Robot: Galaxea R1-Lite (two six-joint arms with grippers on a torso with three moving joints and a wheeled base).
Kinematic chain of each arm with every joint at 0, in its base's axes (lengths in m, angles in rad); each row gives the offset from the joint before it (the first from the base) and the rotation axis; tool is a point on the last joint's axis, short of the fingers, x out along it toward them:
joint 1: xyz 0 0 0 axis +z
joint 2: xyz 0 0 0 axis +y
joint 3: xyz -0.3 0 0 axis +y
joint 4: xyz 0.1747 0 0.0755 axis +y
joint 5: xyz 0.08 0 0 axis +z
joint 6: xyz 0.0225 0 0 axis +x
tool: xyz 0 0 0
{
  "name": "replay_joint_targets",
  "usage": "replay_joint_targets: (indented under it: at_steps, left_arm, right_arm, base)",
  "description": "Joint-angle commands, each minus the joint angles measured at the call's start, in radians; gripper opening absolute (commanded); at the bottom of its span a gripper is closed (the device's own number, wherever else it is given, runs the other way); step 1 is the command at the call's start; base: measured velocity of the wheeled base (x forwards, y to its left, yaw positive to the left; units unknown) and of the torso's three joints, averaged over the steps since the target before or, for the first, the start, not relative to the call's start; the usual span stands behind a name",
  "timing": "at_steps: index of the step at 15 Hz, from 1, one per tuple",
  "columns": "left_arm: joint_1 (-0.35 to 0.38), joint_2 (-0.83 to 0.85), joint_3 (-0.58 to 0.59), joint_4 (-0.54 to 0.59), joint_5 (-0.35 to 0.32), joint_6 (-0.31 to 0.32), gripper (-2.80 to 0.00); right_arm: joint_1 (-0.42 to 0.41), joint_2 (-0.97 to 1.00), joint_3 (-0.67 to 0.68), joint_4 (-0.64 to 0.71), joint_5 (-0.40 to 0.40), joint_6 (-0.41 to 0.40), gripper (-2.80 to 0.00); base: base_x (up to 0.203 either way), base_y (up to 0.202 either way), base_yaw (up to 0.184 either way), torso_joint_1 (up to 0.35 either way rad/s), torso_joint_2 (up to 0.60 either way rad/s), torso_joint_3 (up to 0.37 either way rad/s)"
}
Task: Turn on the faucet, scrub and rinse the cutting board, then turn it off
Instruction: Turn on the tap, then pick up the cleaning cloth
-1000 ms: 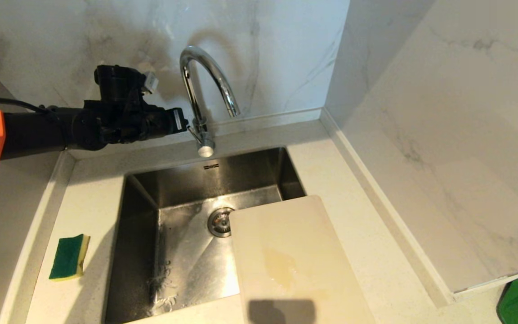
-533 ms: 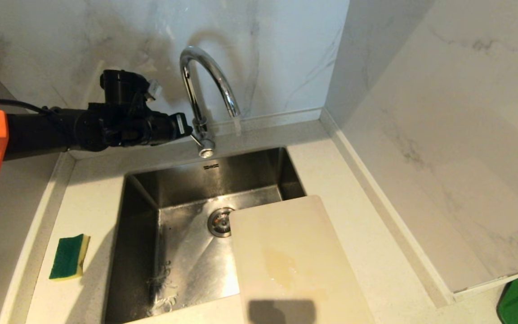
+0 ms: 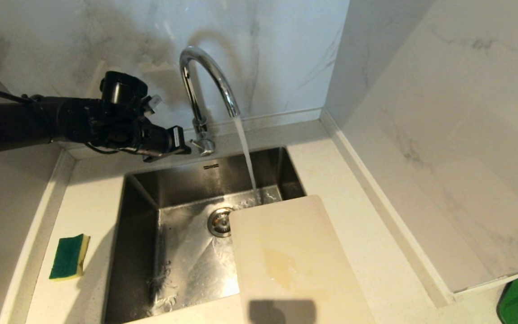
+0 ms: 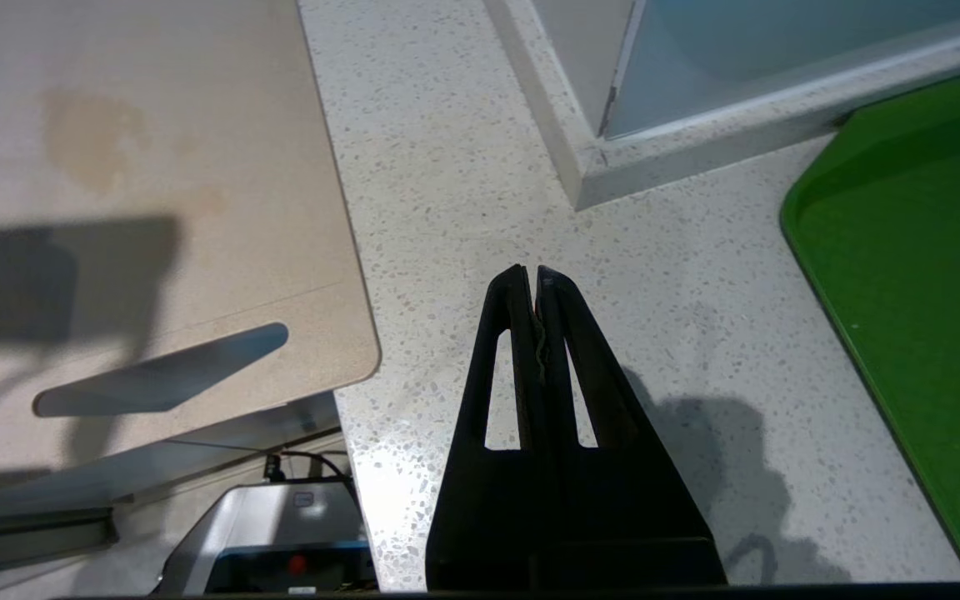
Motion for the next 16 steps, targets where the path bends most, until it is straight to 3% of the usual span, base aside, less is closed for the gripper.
replay_joint_targets:
  at_steps: [1, 3, 5, 6, 11, 14, 16]
  left_arm:
    - [0.003, -0.032, 0.006, -0.007, 0.033, 0.036, -2.80]
    - [0.022, -0.079, 0.050, 0.031, 0.071, 0.162, -2.80]
    - [0.055, -0.149, 0.128, 0.145, 0.118, 0.352, -2.80]
    - [0.072, -0.188, 0.182, 0.180, 0.135, 0.402, -2.80]
    - [0.168, -0.298, 0.347, 0.294, 0.160, 0.445, -2.80]
    - [0.220, -0.294, 0.409, 0.338, 0.234, 0.446, -2.80]
    - [0.262, -0.293, 0.465, 0.339, 0.249, 0.446, -2.80]
  right_arm:
    - [0.000, 0.000, 0.000, 0.002, 0.000, 0.001, -2.80]
    - [0.000, 0.000, 0.000, 0.002, 0.000, 0.001, -2.80]
    - [0.000, 0.000, 0.000, 0.002, 0.000, 0.001, -2.80]
    - [0.000, 0.000, 0.000, 0.002, 0.000, 0.001, -2.80]
    - [0.000, 0.000, 0.000, 0.002, 0.000, 0.001, -2.80]
    - [0.000, 0.000, 0.000, 0.002, 0.000, 0.001, -2.80]
    - [0.000, 0.000, 0.000, 0.002, 0.000, 0.001, -2.80]
  base:
    - [0.000, 0.000, 0.000, 0.000, 0.00, 0.000]
    - [0.000, 0.000, 0.000, 0.000, 0.00, 0.000]
    - [0.000, 0.000, 0.000, 0.000, 0.00, 0.000]
    - [0.000, 0.000, 0.000, 0.000, 0.00, 0.000]
    - [0.000, 0.000, 0.000, 0.000, 0.00, 0.000]
    - [0.000, 0.000, 0.000, 0.000, 0.00, 0.000]
    - [0.000, 0.000, 0.000, 0.000, 0.00, 0.000]
